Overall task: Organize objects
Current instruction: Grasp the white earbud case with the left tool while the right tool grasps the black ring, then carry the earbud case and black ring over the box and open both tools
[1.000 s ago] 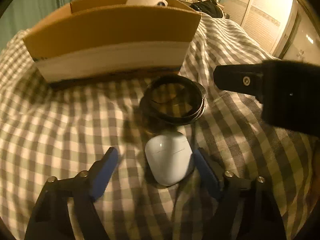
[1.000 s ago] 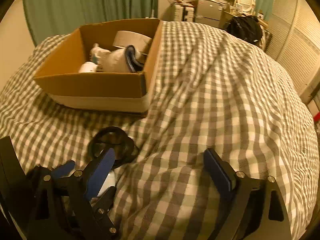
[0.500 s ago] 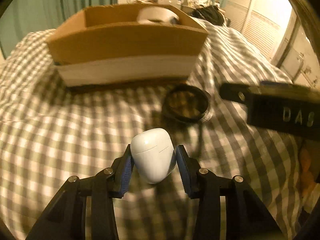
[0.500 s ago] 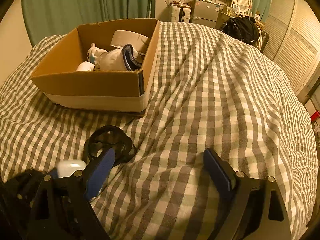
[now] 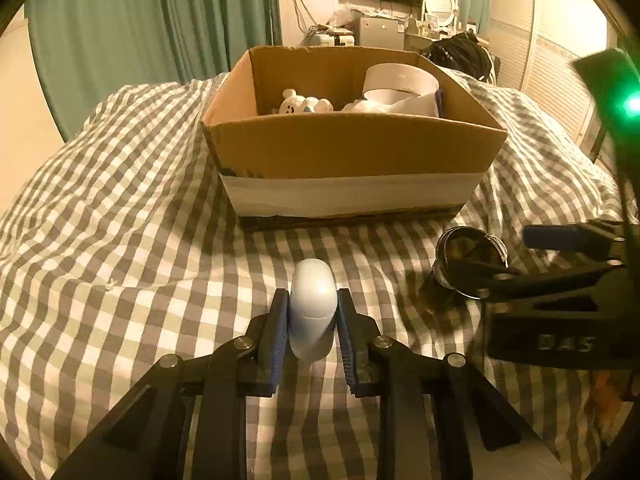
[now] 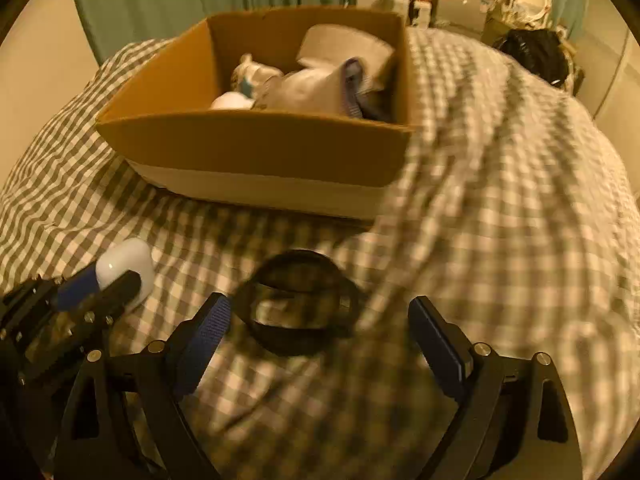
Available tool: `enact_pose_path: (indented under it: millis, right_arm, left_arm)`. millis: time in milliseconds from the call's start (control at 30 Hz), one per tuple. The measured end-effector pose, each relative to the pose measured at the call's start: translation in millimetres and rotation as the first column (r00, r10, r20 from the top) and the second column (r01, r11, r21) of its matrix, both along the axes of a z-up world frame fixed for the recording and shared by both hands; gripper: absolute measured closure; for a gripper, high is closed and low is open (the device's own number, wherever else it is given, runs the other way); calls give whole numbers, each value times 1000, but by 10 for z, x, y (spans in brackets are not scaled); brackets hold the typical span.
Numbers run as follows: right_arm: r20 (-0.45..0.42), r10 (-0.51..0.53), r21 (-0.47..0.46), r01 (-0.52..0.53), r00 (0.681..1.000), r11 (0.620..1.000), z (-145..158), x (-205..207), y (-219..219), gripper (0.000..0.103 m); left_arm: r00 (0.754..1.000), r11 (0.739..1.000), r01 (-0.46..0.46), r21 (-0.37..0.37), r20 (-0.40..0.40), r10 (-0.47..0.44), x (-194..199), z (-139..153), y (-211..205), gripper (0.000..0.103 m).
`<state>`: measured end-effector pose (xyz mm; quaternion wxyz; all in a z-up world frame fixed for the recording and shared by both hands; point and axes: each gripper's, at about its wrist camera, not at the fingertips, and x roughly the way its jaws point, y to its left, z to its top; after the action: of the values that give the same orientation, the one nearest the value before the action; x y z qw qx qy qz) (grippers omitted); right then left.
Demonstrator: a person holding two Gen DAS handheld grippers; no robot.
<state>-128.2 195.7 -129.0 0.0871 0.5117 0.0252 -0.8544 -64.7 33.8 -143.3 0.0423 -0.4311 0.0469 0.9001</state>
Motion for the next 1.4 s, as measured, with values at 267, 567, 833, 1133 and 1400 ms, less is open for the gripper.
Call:
enact_pose_path:
  millis: [267,567,833,1133,1400]
  right_arm:
    - [74,13,67,-18,997,998,-233,-110,-129,27]
    - [25,-4,55,2,1000,999,-136,49,-57,27]
    - [8,-6,27,5,1000,1000,-100,108,8,27]
    - [-13,-7,8,7,1000,1000,-119,189,26,27]
    - [-110,-5,33,9,994,999,193,406,-36,27]
  left_arm:
    - [999,999,5,46,49,-7,-62,-102,-92,80]
    - [991,996,4,91,135,-16,-154,-290,-162,75]
    - [992,995,20,103,122,-32,-204,-347,-146,76]
    - [995,990,15,139,95,-28,-159,-246,-192,80]
    - [999,991,33,133,34,-38,-44,64,-173,80]
